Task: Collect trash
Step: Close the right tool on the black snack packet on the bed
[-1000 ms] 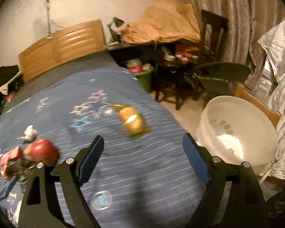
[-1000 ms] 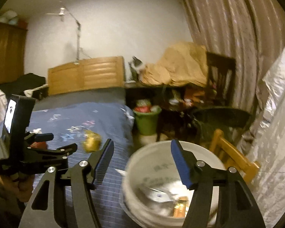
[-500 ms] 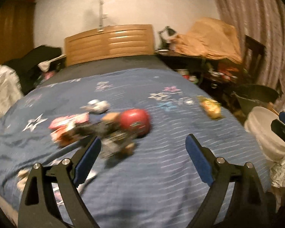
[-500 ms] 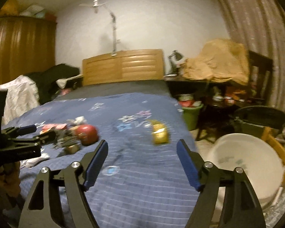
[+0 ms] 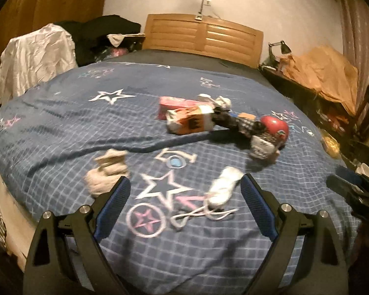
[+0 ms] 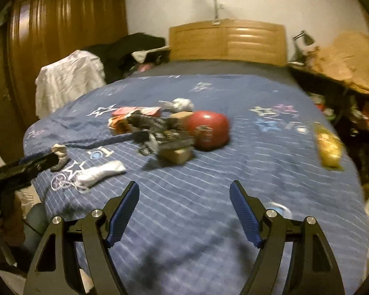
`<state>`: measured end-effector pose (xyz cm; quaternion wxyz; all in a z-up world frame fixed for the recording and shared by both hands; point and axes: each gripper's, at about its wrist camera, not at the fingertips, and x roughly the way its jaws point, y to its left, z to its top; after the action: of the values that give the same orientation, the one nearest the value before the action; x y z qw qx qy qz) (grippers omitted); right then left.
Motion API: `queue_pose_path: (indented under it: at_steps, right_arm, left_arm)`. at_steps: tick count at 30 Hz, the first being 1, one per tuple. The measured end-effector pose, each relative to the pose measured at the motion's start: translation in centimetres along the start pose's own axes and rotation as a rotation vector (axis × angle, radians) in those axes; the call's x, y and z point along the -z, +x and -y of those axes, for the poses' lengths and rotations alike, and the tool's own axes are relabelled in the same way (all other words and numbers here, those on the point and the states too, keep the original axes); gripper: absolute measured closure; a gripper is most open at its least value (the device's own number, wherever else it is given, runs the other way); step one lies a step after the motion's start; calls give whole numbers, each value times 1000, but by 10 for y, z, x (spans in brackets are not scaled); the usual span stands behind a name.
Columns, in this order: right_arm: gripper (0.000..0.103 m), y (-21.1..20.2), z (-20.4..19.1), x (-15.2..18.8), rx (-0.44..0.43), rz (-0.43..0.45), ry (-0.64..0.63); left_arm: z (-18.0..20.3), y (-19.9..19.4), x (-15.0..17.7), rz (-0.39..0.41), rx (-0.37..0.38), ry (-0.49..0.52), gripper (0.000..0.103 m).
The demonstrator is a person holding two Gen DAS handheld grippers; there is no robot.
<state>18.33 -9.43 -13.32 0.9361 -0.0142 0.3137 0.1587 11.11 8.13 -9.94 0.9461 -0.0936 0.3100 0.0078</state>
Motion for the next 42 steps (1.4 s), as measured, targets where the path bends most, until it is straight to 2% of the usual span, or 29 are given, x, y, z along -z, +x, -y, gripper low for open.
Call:
queue_pose_path:
  at_steps: [4, 6, 8, 13, 16, 19, 21, 22, 26, 28, 30, 31, 32, 35, 42]
  right_arm:
    - [26, 46, -7, -29, -61, -34, -18]
    - [26, 69, -10, -45, -68, -39, -38]
    - [26, 96, -15, -56, -73, -94, -73]
    - [25, 140, -14, -66, -56, -153, -82]
    - [48, 146, -4, -67, -66, -160, -27]
    - [59, 130, 5, -66, -116, -123, 15]
    - [70, 117, 9, -63, -116, -110, 21]
    - [79, 110, 11, -60, -119, -106, 31]
    - [81, 72, 15, -45, -134, -79, 34]
    - [80, 55, 16, -38, -129, -76, 17]
    - [56, 49, 14, -36, -124, -76, -9]
    - [38, 47, 13, -36, -128, -66, -14]
    - [28, 48, 12, -37, -140, -52, -17]
    - [22, 68, 4, -46, -137, -56, -49]
    - [25, 133, -21, -63, -109, -139, -165]
  left_arm:
    - [-22, 3, 3, -2, 4, -66, 15]
    - [-25, 7, 3, -6, 11, -80, 15]
    - [-25, 11, 3, -7, 19, -83, 15]
    - [-25, 15, 5, -17, 35, -87, 15]
    - [-29, 17, 3, -16, 28, -100, 15]
    - [-33, 20, 3, -24, 23, -113, 15]
    - [-30, 21, 3, -30, 26, -108, 15]
    - [-28, 22, 4, -32, 29, -99, 15]
    - [-15, 19, 5, -30, 40, -61, 15]
    - [-9, 20, 6, -37, 47, -44, 15]
    - [-4, 22, 7, -49, 52, -34, 15]
    - [-2, 22, 7, -53, 54, -32, 15]
    - [-1, 22, 7, -55, 54, -28, 15]
    - [1, 19, 7, -47, 43, -21, 15]
    - [-21, 19, 7, -43, 2, -75, 15]
